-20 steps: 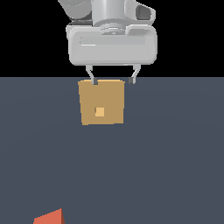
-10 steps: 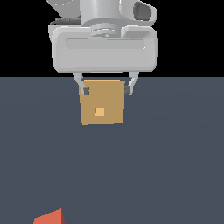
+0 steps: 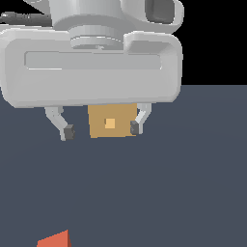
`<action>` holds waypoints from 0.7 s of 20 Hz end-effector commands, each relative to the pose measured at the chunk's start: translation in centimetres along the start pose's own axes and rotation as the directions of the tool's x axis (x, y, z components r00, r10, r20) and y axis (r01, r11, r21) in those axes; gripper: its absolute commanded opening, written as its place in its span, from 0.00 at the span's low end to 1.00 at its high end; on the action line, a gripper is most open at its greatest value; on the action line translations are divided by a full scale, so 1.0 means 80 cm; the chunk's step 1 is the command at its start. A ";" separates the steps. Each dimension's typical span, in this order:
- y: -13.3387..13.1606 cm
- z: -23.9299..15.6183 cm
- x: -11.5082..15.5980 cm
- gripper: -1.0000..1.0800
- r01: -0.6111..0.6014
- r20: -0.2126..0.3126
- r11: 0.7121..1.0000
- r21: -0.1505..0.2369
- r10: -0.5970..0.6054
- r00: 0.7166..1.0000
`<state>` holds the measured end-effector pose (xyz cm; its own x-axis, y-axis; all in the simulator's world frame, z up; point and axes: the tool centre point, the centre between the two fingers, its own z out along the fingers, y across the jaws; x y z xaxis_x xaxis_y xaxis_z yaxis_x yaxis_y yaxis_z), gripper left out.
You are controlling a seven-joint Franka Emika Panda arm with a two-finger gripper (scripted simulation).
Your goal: Insert the peg into the horizontal hole in a box.
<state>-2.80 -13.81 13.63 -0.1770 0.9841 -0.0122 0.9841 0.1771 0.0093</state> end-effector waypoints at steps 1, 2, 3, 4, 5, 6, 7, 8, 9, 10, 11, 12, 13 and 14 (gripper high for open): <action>-0.010 0.011 -0.027 0.96 0.023 -0.001 1.000 0.001 -0.023 1.000; -0.013 0.015 -0.038 0.96 0.032 -0.002 0.999 0.001 -0.032 0.999; -0.017 0.019 -0.049 0.96 0.042 -0.003 0.999 0.001 -0.042 0.999; -0.020 0.024 -0.061 0.96 0.051 -0.003 0.999 0.002 -0.051 0.999; -0.023 0.028 -0.072 0.96 0.060 -0.004 0.998 0.002 -0.060 0.998; -0.026 0.033 -0.083 0.96 0.069 -0.005 0.998 0.002 -0.069 0.998; -0.029 0.037 -0.095 0.96 0.079 -0.005 0.997 0.003 -0.079 0.997; -0.032 0.042 -0.107 0.96 0.088 -0.006 0.996 0.003 -0.088 0.996; -0.034 0.046 -0.118 0.96 0.097 -0.007 0.995 0.003 -0.097 0.995; -0.037 0.050 -0.130 0.96 0.106 -0.007 0.994 0.004 -0.106 0.994; -0.039 0.055 -0.140 0.96 0.115 -0.008 0.993 0.004 -0.115 0.993; -0.041 0.058 -0.151 0.96 0.123 -0.009 0.992 0.004 -0.123 0.992; -0.042 0.062 -0.160 0.96 0.131 -0.009 0.991 0.004 -0.131 0.991; -0.044 0.066 -0.170 0.96 0.138 -0.010 0.990 0.005 -0.138 0.990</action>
<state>-3.82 -26.66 8.95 -0.2978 0.9546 -0.0043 0.9546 0.2979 0.0027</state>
